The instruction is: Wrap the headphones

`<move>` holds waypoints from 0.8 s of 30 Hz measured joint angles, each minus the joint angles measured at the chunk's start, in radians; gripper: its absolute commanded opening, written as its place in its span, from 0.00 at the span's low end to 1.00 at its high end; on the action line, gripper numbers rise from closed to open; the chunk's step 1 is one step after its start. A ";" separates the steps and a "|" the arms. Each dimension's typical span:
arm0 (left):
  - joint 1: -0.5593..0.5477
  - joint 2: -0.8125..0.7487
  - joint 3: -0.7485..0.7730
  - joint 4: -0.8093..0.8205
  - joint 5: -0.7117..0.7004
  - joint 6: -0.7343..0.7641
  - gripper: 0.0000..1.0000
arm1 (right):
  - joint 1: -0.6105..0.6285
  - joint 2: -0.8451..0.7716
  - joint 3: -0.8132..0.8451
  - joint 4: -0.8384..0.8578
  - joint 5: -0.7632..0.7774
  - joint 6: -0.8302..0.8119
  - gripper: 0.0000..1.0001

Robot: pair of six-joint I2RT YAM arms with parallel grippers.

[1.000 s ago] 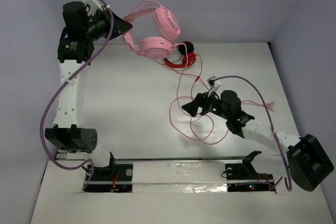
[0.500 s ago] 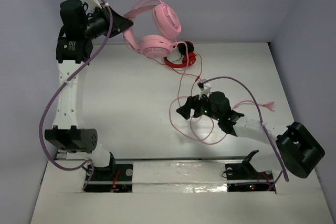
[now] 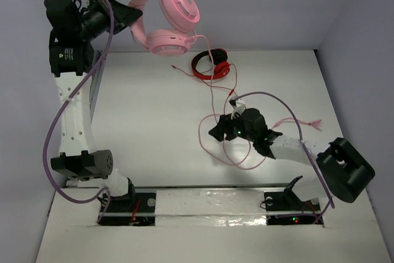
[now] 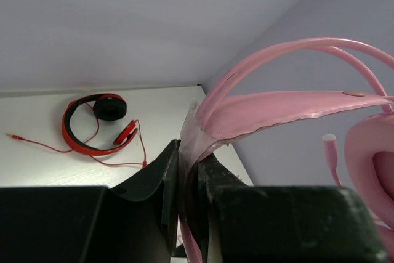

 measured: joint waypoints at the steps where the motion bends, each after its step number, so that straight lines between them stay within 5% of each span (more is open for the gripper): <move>1: 0.009 0.000 0.000 0.008 0.006 -0.007 0.00 | 0.000 0.002 0.000 -0.001 -0.001 0.001 0.44; 5: 0.035 0.000 0.000 0.015 0.018 -0.019 0.00 | 0.000 0.000 0.000 -0.005 -0.005 0.007 0.03; 6: 0.041 0.000 0.000 0.018 0.019 -0.021 0.00 | 0.000 -0.005 0.000 -0.006 -0.007 0.006 0.00; 10: 0.050 -0.017 -0.063 0.072 -0.010 -0.027 0.00 | 0.026 -0.056 0.003 -0.072 -0.013 0.027 0.00; 16: 0.023 -0.124 -0.438 0.166 -0.144 -0.040 0.00 | 0.136 -0.161 0.159 -0.379 0.108 0.035 0.00; 24: 0.008 -0.259 -0.898 0.221 -0.374 -0.044 0.00 | 0.137 -0.136 0.448 -0.724 0.359 0.025 0.00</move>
